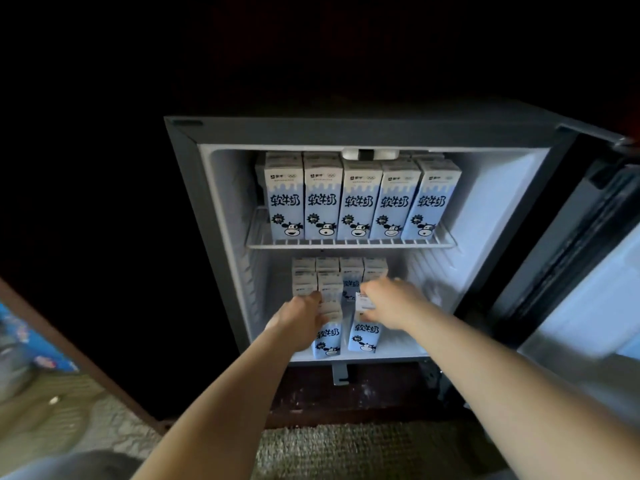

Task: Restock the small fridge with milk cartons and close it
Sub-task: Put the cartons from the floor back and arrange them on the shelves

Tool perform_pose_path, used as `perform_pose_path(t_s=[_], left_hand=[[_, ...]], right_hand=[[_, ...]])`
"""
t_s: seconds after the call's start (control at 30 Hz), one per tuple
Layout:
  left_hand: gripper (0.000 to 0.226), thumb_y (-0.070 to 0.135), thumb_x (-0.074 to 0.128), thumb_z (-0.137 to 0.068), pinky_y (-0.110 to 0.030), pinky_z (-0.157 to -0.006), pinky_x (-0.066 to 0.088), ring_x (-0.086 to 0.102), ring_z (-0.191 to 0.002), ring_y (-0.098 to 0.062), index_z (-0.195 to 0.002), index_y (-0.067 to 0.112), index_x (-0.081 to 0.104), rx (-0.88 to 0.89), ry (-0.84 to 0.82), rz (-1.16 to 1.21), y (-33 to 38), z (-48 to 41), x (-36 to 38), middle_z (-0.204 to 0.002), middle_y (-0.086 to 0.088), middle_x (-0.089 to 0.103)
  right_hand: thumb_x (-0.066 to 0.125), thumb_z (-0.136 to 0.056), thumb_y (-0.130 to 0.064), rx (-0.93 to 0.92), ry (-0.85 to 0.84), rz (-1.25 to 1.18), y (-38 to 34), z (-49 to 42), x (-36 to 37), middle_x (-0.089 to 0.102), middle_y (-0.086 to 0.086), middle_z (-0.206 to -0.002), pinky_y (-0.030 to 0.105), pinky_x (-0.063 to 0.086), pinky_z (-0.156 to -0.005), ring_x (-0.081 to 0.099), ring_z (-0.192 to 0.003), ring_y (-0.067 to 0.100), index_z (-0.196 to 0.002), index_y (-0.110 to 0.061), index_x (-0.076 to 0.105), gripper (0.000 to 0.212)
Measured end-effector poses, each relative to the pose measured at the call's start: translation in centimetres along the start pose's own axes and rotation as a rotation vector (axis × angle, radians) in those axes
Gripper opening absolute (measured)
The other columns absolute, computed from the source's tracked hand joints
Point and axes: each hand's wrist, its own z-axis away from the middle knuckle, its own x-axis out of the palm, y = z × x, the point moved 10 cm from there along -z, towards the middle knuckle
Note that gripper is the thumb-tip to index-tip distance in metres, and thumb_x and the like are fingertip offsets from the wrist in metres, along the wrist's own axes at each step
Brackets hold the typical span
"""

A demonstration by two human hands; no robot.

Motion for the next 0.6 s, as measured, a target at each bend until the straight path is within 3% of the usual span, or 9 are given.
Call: perform_pose_path(t_s=[0.27,0.4,0.6], left_hand=[[0.033,0.023,0.047,-0.097,-0.043,-0.087,0.051,0.06,-0.107,-0.035,-0.127,0.011,0.042,-0.012,0.044,0.006,-0.5,-2.3,2.6,-0.119,-0.017,0.061],[0.035,0.025,0.045,-0.098,-0.041,-0.08,0.051,0.062,-0.101,-0.034,-0.13,0.012,0.039,-0.008,0.066,0.054,0.2,-3.0,3.3,-0.112,-0.016,0.063],[0.045,0.026,0.049,-0.097,-0.035,-0.072,0.05,0.062,-0.091,-0.027,-0.137,0.014,0.031,-0.048,0.095,0.22,-0.5,-3.2,4.1,-0.102,-0.013,0.066]], right_hand=[[0.06,-0.091,-0.026,-0.011,0.008,-0.017,0.5,-2.7,2.9,0.063,0.007,-0.107,0.039,0.055,-0.082,0.064,-0.094,0.023,-0.117,-0.011,0.053,0.031],[0.057,-0.091,-0.011,-0.034,0.026,-0.061,0.7,-3.2,4.2,0.06,0.008,-0.111,0.034,0.057,-0.08,0.064,-0.091,0.021,-0.122,-0.01,0.051,0.032],[0.066,-0.085,-0.013,0.038,0.163,-0.404,2.6,-3.0,5.3,0.057,0.007,-0.127,0.032,0.053,-0.089,0.062,-0.103,0.021,-0.129,-0.011,0.05,0.047]])
